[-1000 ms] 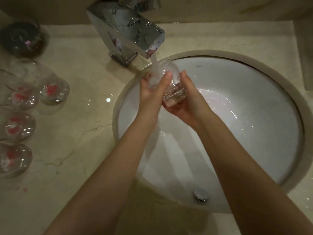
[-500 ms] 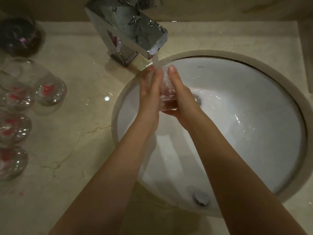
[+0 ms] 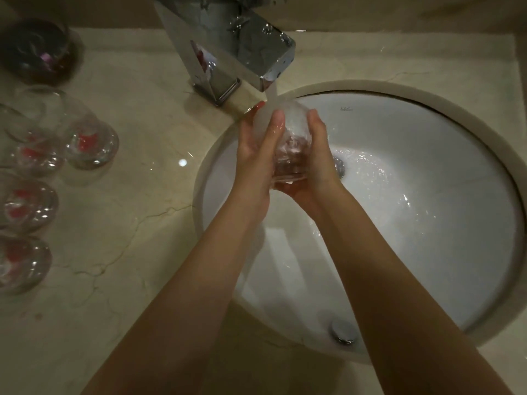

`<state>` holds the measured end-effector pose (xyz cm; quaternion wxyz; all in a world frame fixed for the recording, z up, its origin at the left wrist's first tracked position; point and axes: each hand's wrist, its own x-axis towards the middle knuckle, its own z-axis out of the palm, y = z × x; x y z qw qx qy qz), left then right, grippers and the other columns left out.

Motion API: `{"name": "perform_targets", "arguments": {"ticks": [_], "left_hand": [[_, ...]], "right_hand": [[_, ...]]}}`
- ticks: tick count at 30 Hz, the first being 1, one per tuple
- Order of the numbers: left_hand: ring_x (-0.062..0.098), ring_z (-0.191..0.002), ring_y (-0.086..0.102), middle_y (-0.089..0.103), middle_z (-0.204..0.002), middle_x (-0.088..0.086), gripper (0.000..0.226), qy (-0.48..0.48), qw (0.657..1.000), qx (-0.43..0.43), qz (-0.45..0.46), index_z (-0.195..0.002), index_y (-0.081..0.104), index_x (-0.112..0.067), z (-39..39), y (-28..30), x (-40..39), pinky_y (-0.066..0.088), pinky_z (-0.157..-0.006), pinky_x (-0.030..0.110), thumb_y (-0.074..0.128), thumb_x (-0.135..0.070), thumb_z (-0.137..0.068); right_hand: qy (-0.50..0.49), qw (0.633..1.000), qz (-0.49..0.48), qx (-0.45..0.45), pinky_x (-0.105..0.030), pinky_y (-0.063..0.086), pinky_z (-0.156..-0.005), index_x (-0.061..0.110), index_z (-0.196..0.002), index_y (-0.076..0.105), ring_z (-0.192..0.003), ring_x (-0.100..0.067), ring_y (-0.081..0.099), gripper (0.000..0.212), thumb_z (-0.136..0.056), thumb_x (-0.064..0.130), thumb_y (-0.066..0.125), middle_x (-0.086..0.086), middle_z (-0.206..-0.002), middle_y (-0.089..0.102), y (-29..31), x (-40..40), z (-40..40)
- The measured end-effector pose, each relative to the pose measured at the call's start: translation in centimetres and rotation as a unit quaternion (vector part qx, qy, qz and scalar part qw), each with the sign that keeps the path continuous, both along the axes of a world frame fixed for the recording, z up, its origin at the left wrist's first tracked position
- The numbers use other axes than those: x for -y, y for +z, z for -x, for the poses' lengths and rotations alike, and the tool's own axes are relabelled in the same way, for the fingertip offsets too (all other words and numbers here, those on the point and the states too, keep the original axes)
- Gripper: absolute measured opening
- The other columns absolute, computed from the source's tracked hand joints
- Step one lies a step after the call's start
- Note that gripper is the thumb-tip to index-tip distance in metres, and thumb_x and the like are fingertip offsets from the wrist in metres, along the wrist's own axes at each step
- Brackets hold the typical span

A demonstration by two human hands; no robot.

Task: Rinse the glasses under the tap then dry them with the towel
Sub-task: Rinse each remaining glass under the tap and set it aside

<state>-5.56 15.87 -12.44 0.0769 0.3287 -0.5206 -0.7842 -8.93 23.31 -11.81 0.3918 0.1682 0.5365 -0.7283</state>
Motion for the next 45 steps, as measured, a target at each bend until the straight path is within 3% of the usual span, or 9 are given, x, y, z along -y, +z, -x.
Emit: {"name": "perform_targets", "arguments": {"ticks": [5,9,12,18,22,33,36,40,45], "left_hand": [[0.026,-0.102,0.070,0.063,-0.128,0.010,0.060,-0.007,0.999,-0.016,-0.027,-0.138,0.047,-0.024,0.2,0.1,0.5,0.058,-0.079,0.039,0.064,-0.045,-0.084],[0.018,-0.102,0.070,0.062,-0.130,0.004,0.058,0.002,0.999,-0.022,-0.030,-0.139,0.046,-0.026,0.3,-0.3,0.4,0.057,-0.077,0.033,0.065,-0.040,-0.086],[0.019,-0.103,0.069,0.061,-0.132,0.005,0.061,-0.008,0.999,-0.020,-0.032,-0.140,0.045,-0.027,0.4,-0.2,0.5,0.056,-0.075,0.033,0.065,-0.043,-0.084],[0.027,-0.110,0.067,0.062,-0.131,0.009,0.062,0.002,0.998,-0.037,-0.046,-0.140,0.046,-0.020,0.2,-0.6,0.5,0.057,-0.087,0.045,0.064,-0.042,-0.084],[0.020,-0.107,0.067,0.062,-0.131,0.007,0.056,0.010,0.999,-0.026,-0.020,-0.135,0.051,-0.024,0.2,-0.6,0.2,0.055,-0.081,0.033,0.065,-0.043,-0.085],[0.017,-0.109,0.067,0.057,-0.136,-0.001,0.081,0.020,0.999,-0.029,-0.006,-0.141,0.043,-0.028,0.0,-1.1,0.2,0.056,-0.081,0.034,0.075,-0.056,-0.072],[0.024,-0.118,0.062,0.057,-0.138,0.007,0.096,-0.006,0.999,-0.022,-0.026,-0.144,0.042,-0.020,0.0,-1.2,0.4,0.050,-0.100,0.044,0.075,-0.063,-0.065],[0.029,-0.111,0.066,0.066,-0.126,0.013,0.085,-0.045,0.998,-0.010,-0.036,-0.135,0.055,-0.010,-0.3,-1.4,0.8,0.049,-0.101,0.049,0.072,-0.058,-0.067],[0.032,-0.107,0.068,0.065,-0.125,0.015,0.082,-0.031,0.999,-0.018,-0.022,-0.135,0.050,-0.007,-0.9,-1.6,1.1,0.054,-0.092,0.049,0.084,-0.032,-0.065]], "right_hand": [[0.000,0.998,-0.027,-0.057,-0.042,0.058,-0.083,0.017,-0.123,0.057,-0.095,-0.021,0.072,0.072,-0.070,0.064,0.067,-0.008,-0.111,0.071,-0.1,0.3,-0.2],[0.007,0.998,-0.017,-0.058,-0.044,0.048,-0.100,0.020,-0.118,0.063,-0.106,-0.022,0.068,0.054,-0.087,0.063,0.052,-0.007,-0.113,0.071,-0.2,-0.1,0.2],[0.041,0.996,-0.022,-0.071,-0.044,0.041,-0.107,0.027,-0.103,0.068,-0.113,-0.026,0.064,0.048,-0.077,0.066,0.060,-0.010,-0.114,0.070,-0.1,0.0,0.0],[0.009,0.997,0.007,-0.081,-0.048,0.048,-0.100,0.022,-0.098,0.072,-0.105,-0.031,0.068,0.047,-0.085,0.061,0.051,-0.015,-0.110,0.071,-0.5,0.1,0.0],[0.035,0.995,-0.018,-0.087,-0.047,0.050,-0.098,0.025,-0.096,0.071,-0.100,-0.023,0.070,0.047,-0.070,0.064,0.068,-0.005,-0.102,0.074,-0.4,0.1,-0.3],[0.025,0.995,-0.020,-0.089,-0.048,0.053,-0.094,0.018,-0.106,0.069,-0.099,-0.024,0.071,0.052,-0.085,0.063,0.053,-0.010,-0.108,0.073,-0.7,0.4,-0.1],[-0.015,0.998,0.007,-0.061,-0.049,0.051,-0.097,0.019,-0.109,0.069,-0.103,-0.024,0.069,0.059,-0.091,0.066,0.038,-0.008,-0.111,0.072,-0.7,0.5,-0.2],[-0.026,0.996,-0.008,-0.085,-0.053,0.051,-0.096,0.010,-0.118,0.066,-0.105,-0.030,0.068,0.062,-0.095,0.060,0.035,-0.016,-0.113,0.070,-0.8,0.4,-0.4],[-0.028,0.994,-0.062,-0.084,-0.051,0.055,-0.088,0.008,-0.093,0.066,-0.099,-0.040,0.067,0.049,-0.098,0.049,0.040,-0.029,-0.108,0.067,0.0,-0.3,-0.5]]}}
